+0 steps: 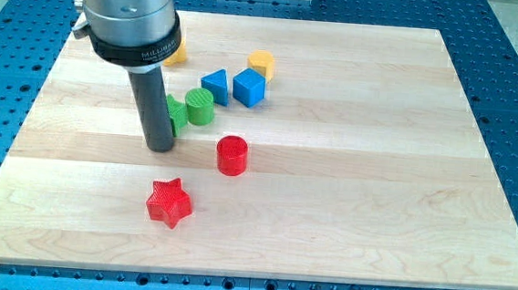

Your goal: Place the green blocks left to the blue triangle

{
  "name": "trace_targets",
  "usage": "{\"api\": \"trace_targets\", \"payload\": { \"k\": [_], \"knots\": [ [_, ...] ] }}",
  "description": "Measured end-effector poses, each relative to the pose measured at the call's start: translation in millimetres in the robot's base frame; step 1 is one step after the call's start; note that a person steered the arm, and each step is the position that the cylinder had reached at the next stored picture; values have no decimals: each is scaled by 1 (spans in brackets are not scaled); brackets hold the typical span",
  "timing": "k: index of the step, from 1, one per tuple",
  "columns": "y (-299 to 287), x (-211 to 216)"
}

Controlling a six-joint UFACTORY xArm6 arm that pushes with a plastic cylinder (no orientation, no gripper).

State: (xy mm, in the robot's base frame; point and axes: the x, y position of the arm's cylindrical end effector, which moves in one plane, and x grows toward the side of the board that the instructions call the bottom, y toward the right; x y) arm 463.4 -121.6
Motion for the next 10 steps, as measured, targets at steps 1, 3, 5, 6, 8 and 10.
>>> {"api": "trace_targets", "payload": {
  "k": [1,3,5,6,8,10],
  "knots": [
    [-12,-6],
    [-43,21],
    [39,0],
    [72,-13],
    [15,-26],
    [-24,-11]
  ]
}}
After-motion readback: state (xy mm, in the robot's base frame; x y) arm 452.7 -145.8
